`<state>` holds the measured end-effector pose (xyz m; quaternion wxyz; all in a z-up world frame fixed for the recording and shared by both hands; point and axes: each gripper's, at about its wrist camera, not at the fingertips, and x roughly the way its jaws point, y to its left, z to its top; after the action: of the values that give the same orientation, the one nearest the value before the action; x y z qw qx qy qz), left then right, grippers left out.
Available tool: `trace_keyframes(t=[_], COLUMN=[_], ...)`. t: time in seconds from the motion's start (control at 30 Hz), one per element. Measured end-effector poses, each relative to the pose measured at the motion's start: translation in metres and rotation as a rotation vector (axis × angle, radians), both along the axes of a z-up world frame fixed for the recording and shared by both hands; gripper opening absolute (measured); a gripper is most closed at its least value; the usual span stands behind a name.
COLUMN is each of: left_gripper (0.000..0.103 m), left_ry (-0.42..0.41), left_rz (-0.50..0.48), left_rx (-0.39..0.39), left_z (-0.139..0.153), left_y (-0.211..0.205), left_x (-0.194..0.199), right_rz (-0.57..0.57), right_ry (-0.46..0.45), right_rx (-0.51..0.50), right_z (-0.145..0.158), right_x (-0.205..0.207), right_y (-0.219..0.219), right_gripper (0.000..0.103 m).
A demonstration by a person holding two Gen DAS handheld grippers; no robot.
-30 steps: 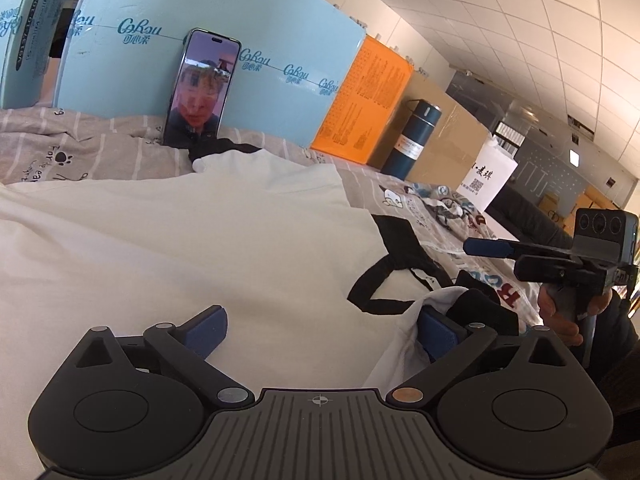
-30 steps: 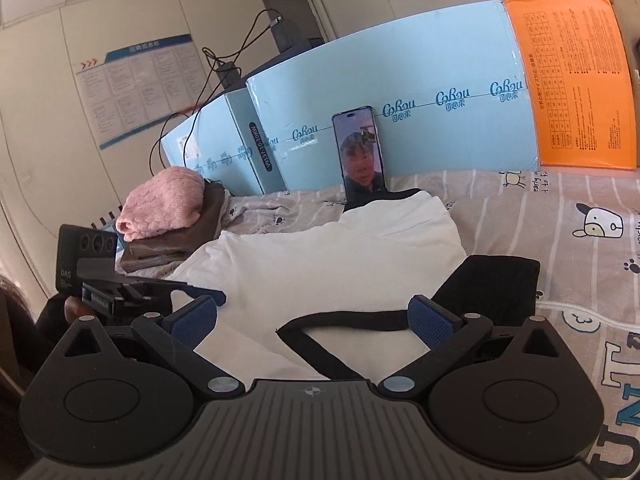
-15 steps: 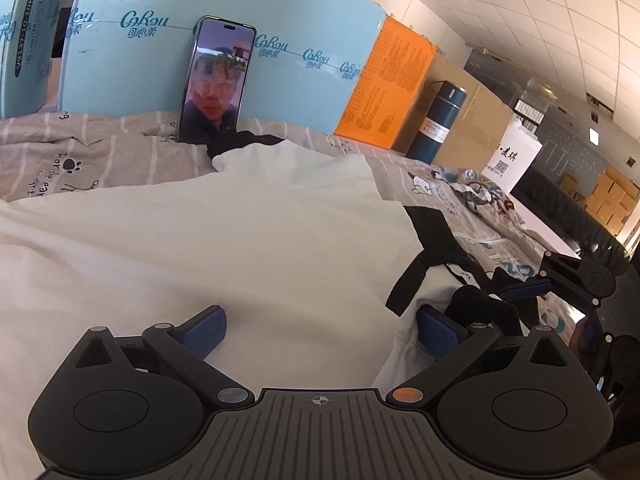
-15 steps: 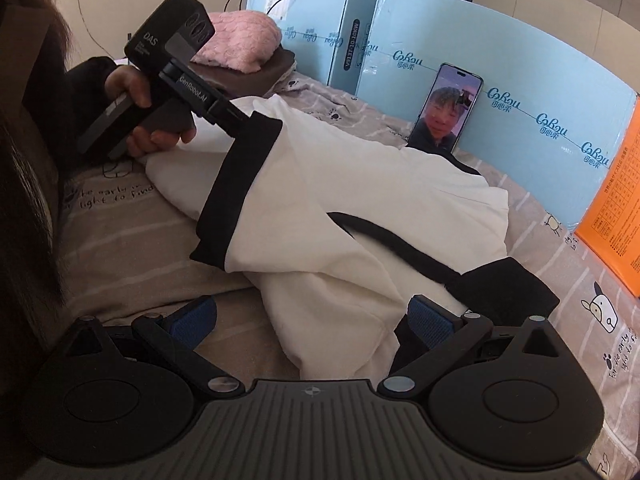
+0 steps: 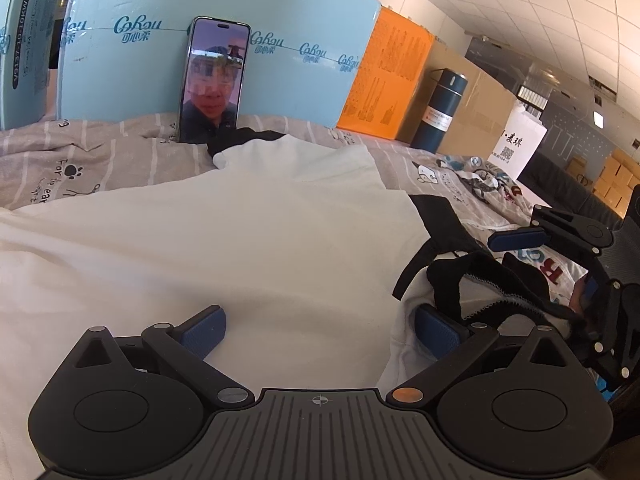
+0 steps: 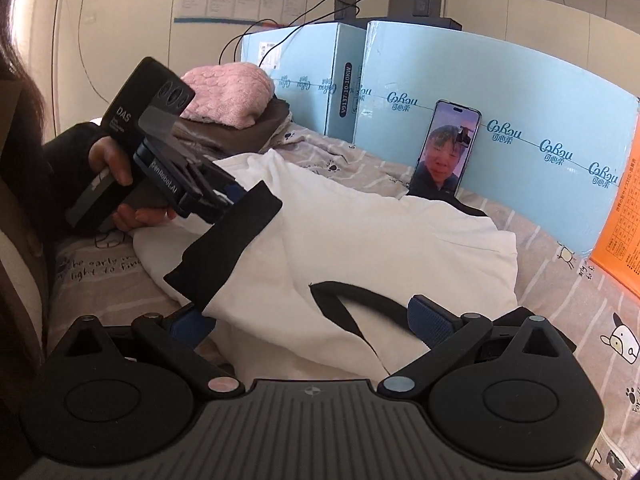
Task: Fold clothes
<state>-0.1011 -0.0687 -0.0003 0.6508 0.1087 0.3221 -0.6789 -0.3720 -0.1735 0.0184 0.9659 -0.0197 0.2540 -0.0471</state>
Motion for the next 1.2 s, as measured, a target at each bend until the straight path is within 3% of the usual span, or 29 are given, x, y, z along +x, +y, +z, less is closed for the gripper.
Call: trace_keyframes(t=[0.17, 0.37, 0.47, 0.5, 0.67, 1.0, 1.03, 1.1, 1.17, 1.2], left_gripper=[0.102, 0.102, 0.102, 0.102, 0.102, 0.102, 0.102, 0.102, 0.102, 0.102], left_ry=[-0.017, -0.039, -0.034, -0.032, -0.042, -0.152, -0.158, -0.169, -0.167, -0.163], left_rz=[0.013, 0.022, 0.021, 0.019, 0.001, -0.054, -0.053, -0.057, -0.071, -0.080], left_rx=[-0.003, 0.009, 0.004, 0.001, -0.034, -0.064, -0.062, -0.064, -0.068, -0.069], left_z=[0.001, 0.000, 0.001, 0.001, 0.008, 0.022, 0.022, 0.021, 0.021, 0.020], left_y=[0.001, -0.001, 0.000, 0.001, 0.009, 0.041, 0.044, 0.050, 0.053, 0.053], left_x=[-0.001, -0.001, -0.001, -0.001, -0.003, -0.013, -0.013, -0.014, -0.014, -0.014], right_rz=[-0.058, -0.055, -0.056, -0.055, -0.076, -0.033, -0.029, -0.022, -0.023, -0.024], right_ry=[-0.035, 0.000, 0.008, 0.017, 0.083, 0.162, 0.158, 0.144, 0.103, 0.083], right_rx=[0.166, 0.399, 0.469, 0.469, 0.443, 0.399, 0.383, 0.358, 0.355, 0.353], right_z=[0.005, -0.011, -0.016, -0.016, -0.018, -0.016, -0.017, -0.017, -0.014, -0.013], right_x=[0.018, 0.042, 0.047, 0.049, 0.065, 0.096, 0.096, 0.095, 0.088, 0.085], right_y=[-0.037, -0.067, -0.072, -0.072, -0.076, -0.088, -0.086, -0.085, -0.086, -0.087], right_gripper=[0.102, 0.100, 0.096, 0.088, 0.069, 0.067, 0.061, 0.029, 0.014, 0.012])
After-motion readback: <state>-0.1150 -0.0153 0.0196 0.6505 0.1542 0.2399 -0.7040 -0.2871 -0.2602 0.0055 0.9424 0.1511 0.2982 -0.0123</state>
